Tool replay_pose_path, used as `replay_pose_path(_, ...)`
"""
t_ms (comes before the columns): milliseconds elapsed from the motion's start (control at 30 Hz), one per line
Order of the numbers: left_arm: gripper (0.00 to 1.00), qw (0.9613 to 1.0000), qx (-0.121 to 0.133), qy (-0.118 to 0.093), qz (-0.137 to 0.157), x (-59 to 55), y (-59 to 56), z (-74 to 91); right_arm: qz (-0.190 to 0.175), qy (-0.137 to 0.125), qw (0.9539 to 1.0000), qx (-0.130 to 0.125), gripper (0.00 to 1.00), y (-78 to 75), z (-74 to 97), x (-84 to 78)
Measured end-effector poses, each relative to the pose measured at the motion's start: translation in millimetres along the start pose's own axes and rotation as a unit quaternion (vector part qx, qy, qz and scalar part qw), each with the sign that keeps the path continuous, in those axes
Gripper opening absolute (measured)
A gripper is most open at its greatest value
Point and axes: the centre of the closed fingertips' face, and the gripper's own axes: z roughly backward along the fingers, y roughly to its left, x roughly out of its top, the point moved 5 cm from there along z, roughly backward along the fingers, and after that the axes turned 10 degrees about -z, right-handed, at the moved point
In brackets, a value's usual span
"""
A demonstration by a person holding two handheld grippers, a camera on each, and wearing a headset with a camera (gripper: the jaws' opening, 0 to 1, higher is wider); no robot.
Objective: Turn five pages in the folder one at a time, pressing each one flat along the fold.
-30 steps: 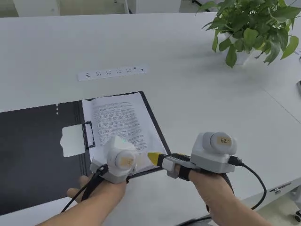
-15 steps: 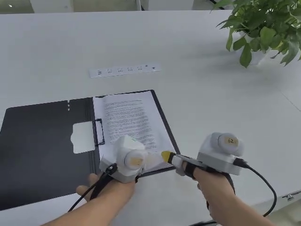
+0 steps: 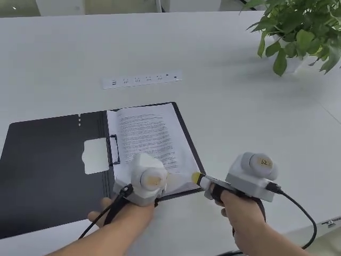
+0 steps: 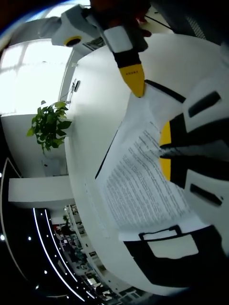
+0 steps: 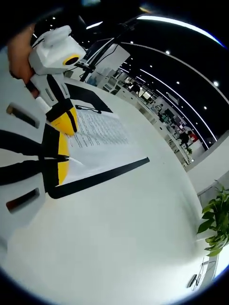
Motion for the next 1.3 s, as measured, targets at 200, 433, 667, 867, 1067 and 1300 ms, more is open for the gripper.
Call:
replay_pose_path(200,0.05,0.9999,-0.005,0.005,0.011,-0.6,0.3,5.1,0.031,-0.011,0.9991,0.025,0.00,10.3,6.4,2.5)
replay_pose_path(433,0.07,0.9993,-0.005,0.014,0.034,-3.9,5.5,20.6,0.064,-0.016,0.9960,0.060,0.00,26.0,14.3,0.1)
replay_pose_path(667,0.10,0.9987,-0.008,-0.004,0.051,-3.2,12.2,45.0,0.090,-0.026,0.9910,0.095,0.00,45.0,25.7,2.1)
replay_pose_path(867,0.13,0.9978,0.001,-0.032,0.059,4.8,19.7,70.4,0.063,-0.056,0.9878,0.131,0.00,68.7,38.3,16.1)
replay_pose_path(1067,0.15,0.9955,0.019,-0.063,0.068,15.6,34.5,100.2,0.058,-0.062,0.9807,0.176,0.00,101.4,45.1,20.4)
replay_pose_path(1300,0.18,0.9922,0.048,-0.086,0.077,15.1,57.5,140.4,0.075,-0.042,0.9695,0.229,0.00,148.3,41.3,4.6)
